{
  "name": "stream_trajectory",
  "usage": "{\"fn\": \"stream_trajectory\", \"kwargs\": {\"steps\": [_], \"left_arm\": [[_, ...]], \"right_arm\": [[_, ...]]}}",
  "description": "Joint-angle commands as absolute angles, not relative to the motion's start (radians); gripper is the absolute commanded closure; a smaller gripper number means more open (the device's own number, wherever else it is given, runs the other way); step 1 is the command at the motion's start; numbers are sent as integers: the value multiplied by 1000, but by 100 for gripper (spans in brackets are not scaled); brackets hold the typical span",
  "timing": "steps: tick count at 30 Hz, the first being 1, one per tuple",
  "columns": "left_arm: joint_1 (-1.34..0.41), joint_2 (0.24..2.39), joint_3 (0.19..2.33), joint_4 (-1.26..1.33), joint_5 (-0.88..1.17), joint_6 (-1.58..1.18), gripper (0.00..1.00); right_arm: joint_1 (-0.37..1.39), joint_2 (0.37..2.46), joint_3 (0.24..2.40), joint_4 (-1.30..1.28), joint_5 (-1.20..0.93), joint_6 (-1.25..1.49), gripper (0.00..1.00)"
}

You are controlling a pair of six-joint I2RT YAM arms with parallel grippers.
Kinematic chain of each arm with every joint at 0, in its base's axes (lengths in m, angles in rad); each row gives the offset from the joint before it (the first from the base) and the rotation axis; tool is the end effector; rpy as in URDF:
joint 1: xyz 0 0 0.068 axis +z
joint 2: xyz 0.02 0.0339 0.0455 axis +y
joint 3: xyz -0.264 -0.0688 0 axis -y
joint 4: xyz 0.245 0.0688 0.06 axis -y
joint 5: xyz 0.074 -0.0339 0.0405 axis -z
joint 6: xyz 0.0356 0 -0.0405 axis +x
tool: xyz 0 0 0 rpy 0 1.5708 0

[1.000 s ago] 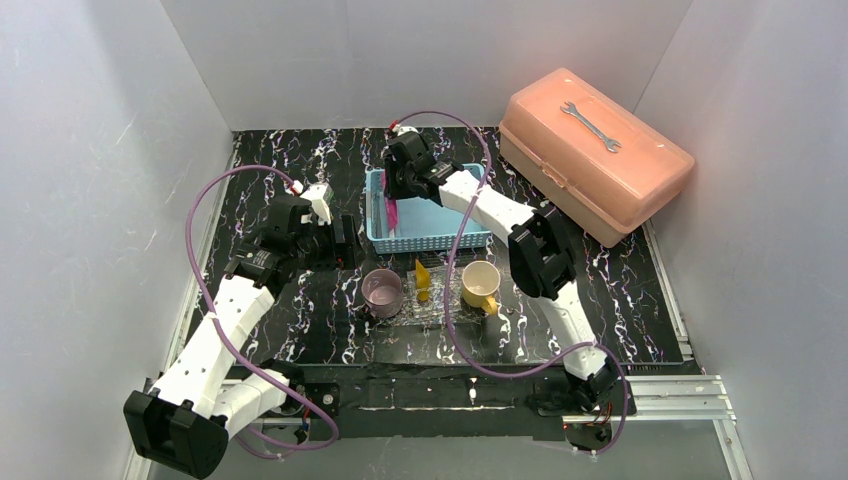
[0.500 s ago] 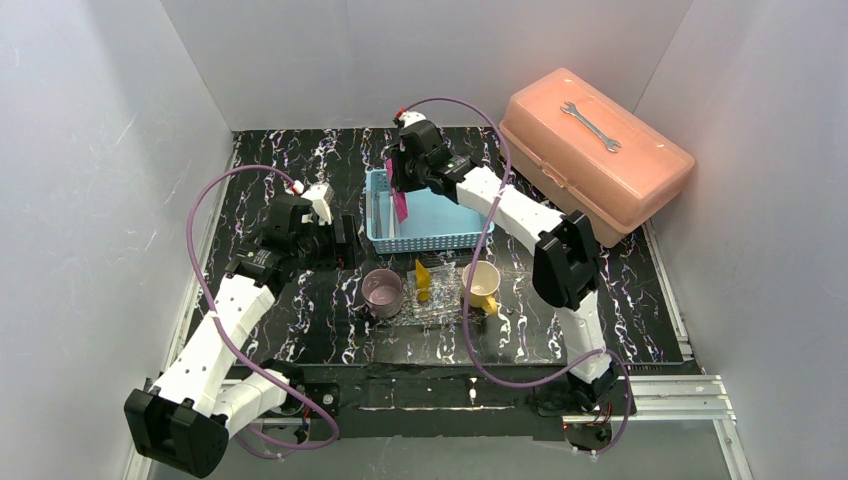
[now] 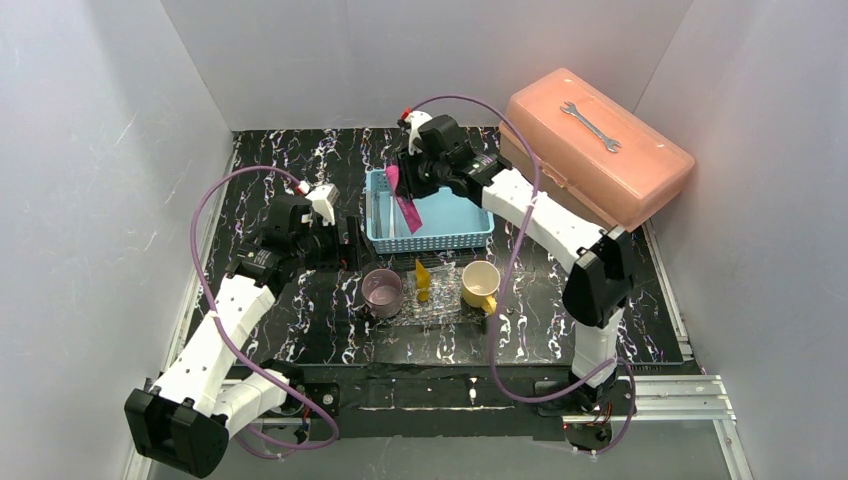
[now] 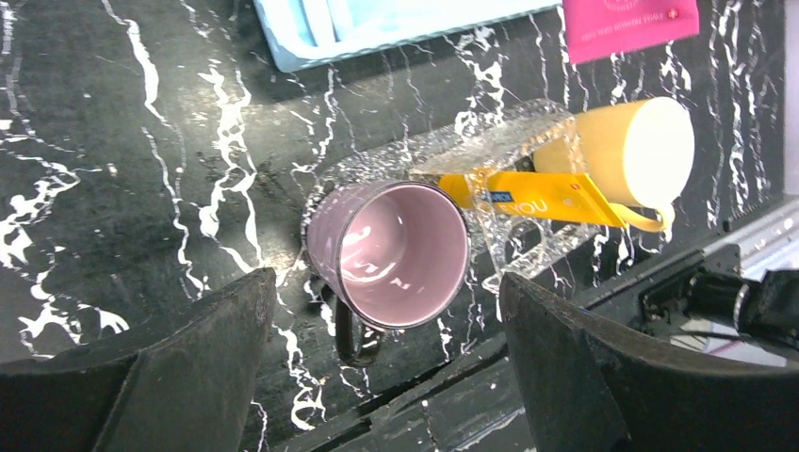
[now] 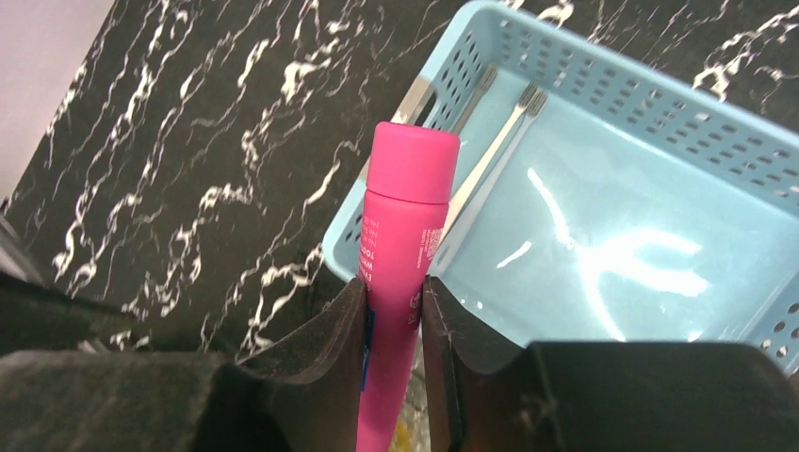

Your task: Prepare toiletry sets of a toothbrush and toothpaste on the tray

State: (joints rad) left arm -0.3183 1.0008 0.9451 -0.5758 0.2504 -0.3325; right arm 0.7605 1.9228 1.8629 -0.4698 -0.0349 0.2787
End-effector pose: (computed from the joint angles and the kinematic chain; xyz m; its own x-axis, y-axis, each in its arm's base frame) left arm 0.1996 -0.0751 0.3180 -0.6910 -0.1053 -0.7152 0.2831 0.8709 -0.4017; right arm 0.3279 0.3137 0.3512 -0.5475 -0.1414 -0.8248 -0.5825 0.7720 0.2544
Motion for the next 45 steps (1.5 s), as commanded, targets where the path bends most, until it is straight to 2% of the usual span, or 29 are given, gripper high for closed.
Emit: {"fn": "stream_trajectory", "kwargs": {"steps": [1,16,29,34,45], "left_arm": [[-333,994,937,-552,369,-318,12],[-368,1012,941,-427,742,-370,12],[-371,999,948,-243,1030,-557,12],[-370,993,932,-120,1112,-661,12],[-391,997,944,-57,1183,-744,14]], "right_arm": [[758,1785,1776,-479,-145,214,99],[758,1485,1483,-470,-396,152,99],[758,1263,1339,-453,-639,87,99],[761,1223,1312,-462,-711,65,99],[802,1247,1298,-426,-816,69,99]]}}
